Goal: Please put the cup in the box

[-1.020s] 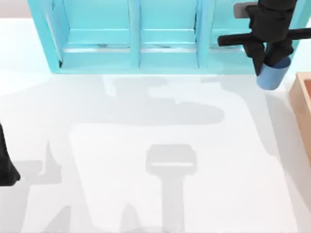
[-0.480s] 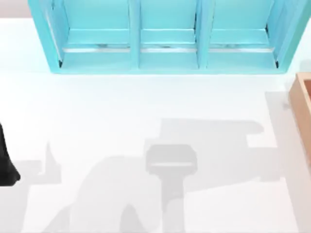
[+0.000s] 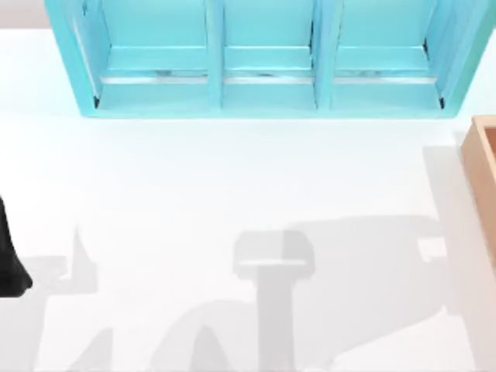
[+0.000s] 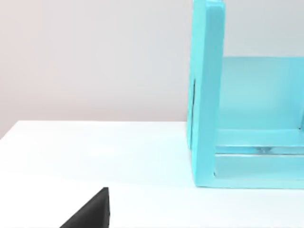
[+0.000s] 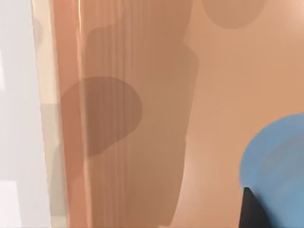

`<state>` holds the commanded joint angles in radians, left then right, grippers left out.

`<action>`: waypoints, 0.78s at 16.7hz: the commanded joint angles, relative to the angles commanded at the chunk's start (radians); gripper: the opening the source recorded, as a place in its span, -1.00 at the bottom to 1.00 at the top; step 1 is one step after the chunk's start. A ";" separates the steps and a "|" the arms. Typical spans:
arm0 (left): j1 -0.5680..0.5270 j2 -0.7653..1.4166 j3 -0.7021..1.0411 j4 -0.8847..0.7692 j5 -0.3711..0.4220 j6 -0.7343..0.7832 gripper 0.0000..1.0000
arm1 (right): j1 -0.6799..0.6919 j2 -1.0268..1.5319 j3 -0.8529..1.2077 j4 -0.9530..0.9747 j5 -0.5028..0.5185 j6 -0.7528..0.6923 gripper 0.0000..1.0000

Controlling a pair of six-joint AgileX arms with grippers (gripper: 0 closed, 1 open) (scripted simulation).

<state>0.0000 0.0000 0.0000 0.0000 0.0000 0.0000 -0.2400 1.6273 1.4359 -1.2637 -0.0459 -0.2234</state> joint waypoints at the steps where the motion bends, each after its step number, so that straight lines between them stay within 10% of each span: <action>1: 0.000 0.000 0.000 0.000 0.000 0.000 1.00 | 0.000 0.000 0.000 0.000 0.000 0.000 -1.00; 13: 0.000 0.000 0.000 0.000 0.000 0.000 1.00 | -0.017 0.046 -0.205 0.250 -0.002 -0.016 -1.00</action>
<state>0.0000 0.0000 0.0000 0.0000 0.0000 0.0000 -0.2570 1.6730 1.2310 -1.0134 -0.0477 -0.2395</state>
